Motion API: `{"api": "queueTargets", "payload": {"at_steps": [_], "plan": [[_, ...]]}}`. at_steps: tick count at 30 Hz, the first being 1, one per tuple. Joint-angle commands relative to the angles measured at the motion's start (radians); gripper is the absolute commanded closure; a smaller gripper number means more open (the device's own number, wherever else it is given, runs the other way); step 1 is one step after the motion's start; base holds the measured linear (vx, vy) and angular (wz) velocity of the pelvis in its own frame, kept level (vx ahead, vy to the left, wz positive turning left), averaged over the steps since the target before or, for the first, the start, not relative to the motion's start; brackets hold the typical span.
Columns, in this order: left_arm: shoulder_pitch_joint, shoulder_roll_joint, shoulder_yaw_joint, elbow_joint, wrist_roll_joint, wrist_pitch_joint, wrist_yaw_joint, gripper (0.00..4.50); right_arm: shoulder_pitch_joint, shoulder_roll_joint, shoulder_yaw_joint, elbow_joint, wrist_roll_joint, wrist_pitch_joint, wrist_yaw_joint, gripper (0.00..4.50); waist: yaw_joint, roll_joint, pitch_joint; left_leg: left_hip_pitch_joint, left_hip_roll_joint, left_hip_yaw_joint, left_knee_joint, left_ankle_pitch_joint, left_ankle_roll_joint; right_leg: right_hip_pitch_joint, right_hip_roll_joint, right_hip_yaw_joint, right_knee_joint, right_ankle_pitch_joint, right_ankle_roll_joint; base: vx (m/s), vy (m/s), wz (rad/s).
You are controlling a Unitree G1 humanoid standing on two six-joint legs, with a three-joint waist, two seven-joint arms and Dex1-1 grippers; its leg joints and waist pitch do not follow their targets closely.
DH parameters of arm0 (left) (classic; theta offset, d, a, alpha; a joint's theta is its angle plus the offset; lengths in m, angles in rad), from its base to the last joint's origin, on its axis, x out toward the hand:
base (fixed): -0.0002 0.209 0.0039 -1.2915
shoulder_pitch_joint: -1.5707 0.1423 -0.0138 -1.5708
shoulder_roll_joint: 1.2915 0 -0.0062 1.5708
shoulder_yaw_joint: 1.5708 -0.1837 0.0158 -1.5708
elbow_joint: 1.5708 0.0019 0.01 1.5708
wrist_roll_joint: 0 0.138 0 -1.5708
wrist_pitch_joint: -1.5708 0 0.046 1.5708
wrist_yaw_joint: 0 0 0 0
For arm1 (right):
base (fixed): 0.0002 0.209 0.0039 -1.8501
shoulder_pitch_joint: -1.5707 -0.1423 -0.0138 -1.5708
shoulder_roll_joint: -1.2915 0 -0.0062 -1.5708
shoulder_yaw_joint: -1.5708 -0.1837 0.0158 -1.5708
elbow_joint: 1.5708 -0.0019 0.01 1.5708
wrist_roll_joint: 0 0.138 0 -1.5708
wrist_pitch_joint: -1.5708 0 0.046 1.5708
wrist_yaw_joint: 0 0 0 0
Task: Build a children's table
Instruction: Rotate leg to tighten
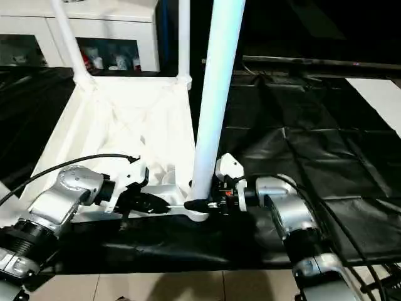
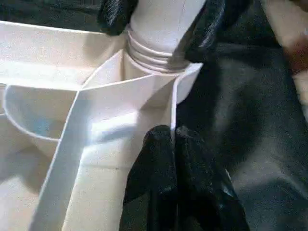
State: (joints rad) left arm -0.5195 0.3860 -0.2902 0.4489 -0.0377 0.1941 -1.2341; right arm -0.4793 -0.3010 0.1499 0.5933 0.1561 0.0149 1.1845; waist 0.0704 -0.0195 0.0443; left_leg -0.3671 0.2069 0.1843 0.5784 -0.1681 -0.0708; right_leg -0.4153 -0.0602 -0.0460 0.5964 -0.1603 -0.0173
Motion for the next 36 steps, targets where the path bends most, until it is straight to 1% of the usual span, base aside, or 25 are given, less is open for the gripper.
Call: {"api": "queueTargets", "payload": {"at_steps": [1,2,3,4,5,6,7,9,10,11,12,14,15,16,17,18,21,23,24,27,28,29,30,32,36], "plan": [[-0.040,-0.052,0.008,0.023,0.013,-0.005,0.096,4.50,0.001,0.044,-0.010,0.059,-0.059,-0.032,-0.197,2.04,-0.007,-0.002,-0.054,0.013,0.020,-0.007,-0.066,-0.286,0.011,0.044,-0.068,0.034,-0.081,-0.375,-0.171,0.000,0.000,0.00],[-0.053,-0.077,0.010,0.042,0.024,0.004,0.146,4.50,0.004,0.071,-0.020,0.085,-0.076,-0.037,-0.296,2.04,-0.010,-0.002,-0.052,0.014,0.021,-0.008,-0.068,-0.299,0.002,0.043,-0.067,0.033,-0.084,-0.400,-0.162,0.000,0.000,0.00],[-0.059,-0.089,0.011,0.051,0.029,0.011,0.168,4.50,0.006,0.085,-0.025,0.095,-0.082,-0.037,-0.338,2.04,-0.017,-0.002,-0.048,0.018,0.017,-0.009,-0.069,-0.329,-0.008,0.038,-0.067,0.032,-0.093,-0.466,-0.140,0.000,0.000,0.00],[-0.071,-0.118,0.017,0.067,0.034,0.022,0.215,4.50,0.007,0.115,-0.043,0.104,-0.082,-0.019,-0.414,2.05,-0.022,0.001,-0.050,0.015,0.017,-0.016,-0.071,-0.339,-0.019,0.043,-0.069,0.030,-0.092,-0.500,-0.122,0.000,0.000,0.00],[-0.079,-0.136,0.021,0.075,0.036,0.030,0.241,4.50,0.007,0.133,-0.052,0.108,-0.081,-0.009,-0.456,2.06,-0.029,-0.004,-0.050,0.011,0.016,-0.016,-0.072,-0.345,-0.019,0.045,-0.067,0.029,-0.096,-0.510,-0.108,0.000,0.000,0.00],[-0.091,-0.165,0.027,0.090,0.038,0.042,0.283,4.50,0.006,0.162,-0.067,0.114,-0.080,0.009,-0.522,2.07,-0.031,-0.001,-0.050,0.013,0.017,-0.017,-0.072,-0.351,-0.018,0.041,-0.068,0.030,-0.097,-0.513,-0.108,0.000,0.000,0.00],[-0.110,-0.210,0.035,0.116,0.042,0.053,0.348,4.50,0.002,0.203,-0.079,0.123,-0.080,0.025,-0.595,2.08,-0.040,0.000,-0.050,0.014,0.015,-0.017,-0.069,-0.369,-0.016,0.036,-0.066,0.030,-0.100,-0.511,-0.110,0.000,0.000,0.00],[-0.121,-0.243,0.036,0.134,0.045,0.053,0.387,4.50,-0.007,0.236,-0.083,0.135,-0.081,0.035,-0.643,2.09,-0.042,-0.002,-0.051,0.014,0.014,-0.017,-0.068,-0.370,-0.014,0.037,-0.065,0.029,-0.100,-0.510,-0.110,0.000,0.000,0.00],[-0.135,-0.285,0.033,0.158,0.050,0.048,0.427,4.50,-0.022,0.279,-0.084,0.155,-0.083,0.035,-0.688,2.09,-0.043,0.000,-0.051,0.015,0.012,-0.016,-0.067,-0.373,-0.007,0.035,-0.064,0.029,-0.102,-0.508,-0.110,0.000,0.000,0.00],[-0.135,-0.285,0.033,0.158,0.050,0.048,0.427,4.50,-0.022,0.279,-0.084,0.155,-0.083,0.035,-0.688,2.09,-0.043,0.007,-0.052,0.016,0.010,-0.016,-0.066,-0.377,-0.006,0.033,-0.064,0.030,-0.103,-0.511,-0.110,0.000,0.000,0.00],[-0.139,-0.303,0.027,0.168,0.052,0.037,0.430,4.50,-0.029,0.298,-0.072,0.163,-0.087,0.023,-0.684,2.09,-0.043,0.003,-0.053,0.013,0.011,-0.016,-0.066,-0.371,-0.001,0.037,-0.064,0.029,-0.103,-0.495,-0.111,0.000,0.000,0.00],[-0.143,-0.322,0.012,0.176,0.057,0.025,0.419,4.50,-0.030,0.316,-0.022,0.158,-0.108,-0.015,-0.628,2.09,-0.042,0.003,-0.052,0.012,0.011,-0.014,-0.066,-0.375,0.010,0.036,-0.063,0.029,-0.105,-0.489,-0.111,0.000,0.000,0.00],[-0.143,-0.322,0.012,0.176,0.057,0.024,0.419,4.50,-0.030,0.316,-0.020,0.157,-0.109,-0.017,-0.626,1.76,-0.041,0.003,-0.053,0.011,0.011,-0.014,-0.066,-0.372,0.011,0.037,-0.063,0.030,-0.104,-0.487,-0.111,0.000,0.000,0.00],[-0.144,-0.309,0.008,0.171,0.058,0.022,0.397,4.50,-0.032,0.314,-0.033,0.142,-0.077,0.000,-0.582,1.56,-0.040,0.005,-0.053,0.012,0.013,-0.015,-0.067,-0.371,0.013,0.036,-0.064,0.030,-0.103,-0.479,-0.114,0.000,0.000,0.00],[-0.144,-0.309,0.008,0.171,0.058,0.022,0.397,4.50,-0.032,0.314,-0.033,0.142,-0.077,0.000,-0.582,1.40,-0.041,0.005,-0.053,0.012,0.012,-0.015,-0.068,-0.374,0.016,0.037,-0.063,0.030,-0.103,-0.478,-0.116,0.000,0.000,0.00],[-0.142,-0.289,0.008,0.167,0.060,0.019,0.373,4.50,-0.035,0.298,-0.039,0.130,-0.064,0.022,-0.549,1.38,-0.041,0.006,-0.052,0.012,0.013,-0.014,-0.068,-0.376,0.017,0.037,-0.063,0.031,-0.103,-0.472,-0.119,0.000,0.000,0.00],[-0.137,-0.261,0.004,0.159,0.062,0.016,0.342,4.50,-0.036,0.262,-0.022,0.118,-0.073,0.022,-0.497,1.14,-0.040,0.005,-0.054,0.010,0.014,-0.015,-0.069,-0.373,0.022,0.040,-0.063,0.031,-0.100,-0.445,-0.130,0.000,0.000,0.00],[-0.127,-0.218,0.002,0.147,0.060,0.000,0.288,4.50,-0.037,0.206,-0.017,0.094,-0.043,0.020,-0.363,1.14,-0.039,0.005,-0.054,0.011,0.015,-0.014,-0.068,-0.365,0.027,0.041,-0.064,0.032,-0.098,-0.432,-0.139,0.000,0.000,0.00],[-0.125,-0.214,0.002,0.145,0.059,-0.001,0.282,4.50,-0.036,0.200,-0.017,0.090,-0.039,0.022,-0.349,1.14,-0.037,0.003,-0.055,0.009,0.015,-0.013,-0.068,-0.357,0.035,0.045,-0.064,0.033,-0.097,-0.419,-0.142,0.000,0.000,0.00],[-0.104,-0.159,-0.004,0.111,0.046,-0.012,0.188,4.50,-0.025,0.124,-0.007,0.049,-0.010,0.028,-0.183,1.14,-0.032,0.006,-0.060,0.009,0.019,-0.010,-0.065,-0.308,0.045,0.048,-0.065,0.034,-0.087,-0.329,-0.176,0.000,0.000,0.00],[-0.097,-0.146,-0.007,0.099,0.041,-0.015,0.162,4.50,-0.023,0.108,-0.006,0.043,-0.008,0.030,-0.154,1.14,-0.029,0.005,-0.061,0.005,0.018,-0.007,-0.063,-0.277,0.054,0.053,-0.064,0.035,-0.081,-0.272,-0.196,0.000,0.000,0.00],[-0.074,-0.110,-0.016,0.063,0.021,-0.028,0.082,4.50,-0.020,0.064,-0.003,0.035,-0.009,0.026,-0.083,1.14,-0.027,0.006,-0.062,0.008,0.021,-0.009,-0.064,-0.271,0.056,0.053,-0.066,0.034,-0.079,-0.261,-0.204,0.000,0.000,0.00],[-0.074,-0.110,-0.016,0.063,0.021,-0.028,0.082,4.50,-0.020,0.064,-0.003,0.035,-0.009,0.026,-0.083,1.14,-0.026,0.005,-0.065,0.004,0.021,-0.010,-0.063,-0.259,0.060,0.058,-0.067,0.033,-0.076,-0.241,-0.211,0.000,0.000,0.00],[-0.049,-0.073,-0.025,0.023,0.003,-0.028,0.015,4.50,-0.022,0.025,-0.005,0.032,-0.007,0.023,-0.025,1.14,-0.023,0.010,-0.063,0.004,0.025,-0.006,-0.062,-0.231,0.068,0.057,-0.062,0.031,-0.068,-0.172,-0.238,0.000,0.000,0.00],[-0.011,-0.005,-0.029,-0.027,-0.016,-0.044,-0.071,4.50,-0.029,-0.051,0.005,0.018,-0.009,0.040,0.076,1.14,-0.002,0.013,-0.061,0.013,0.029,-0.002,-0.063,-0.248,0.058,0.052,-0.060,0.030,-0.068,-0.195,-0.243,0.000,0.000,0.00]]}}
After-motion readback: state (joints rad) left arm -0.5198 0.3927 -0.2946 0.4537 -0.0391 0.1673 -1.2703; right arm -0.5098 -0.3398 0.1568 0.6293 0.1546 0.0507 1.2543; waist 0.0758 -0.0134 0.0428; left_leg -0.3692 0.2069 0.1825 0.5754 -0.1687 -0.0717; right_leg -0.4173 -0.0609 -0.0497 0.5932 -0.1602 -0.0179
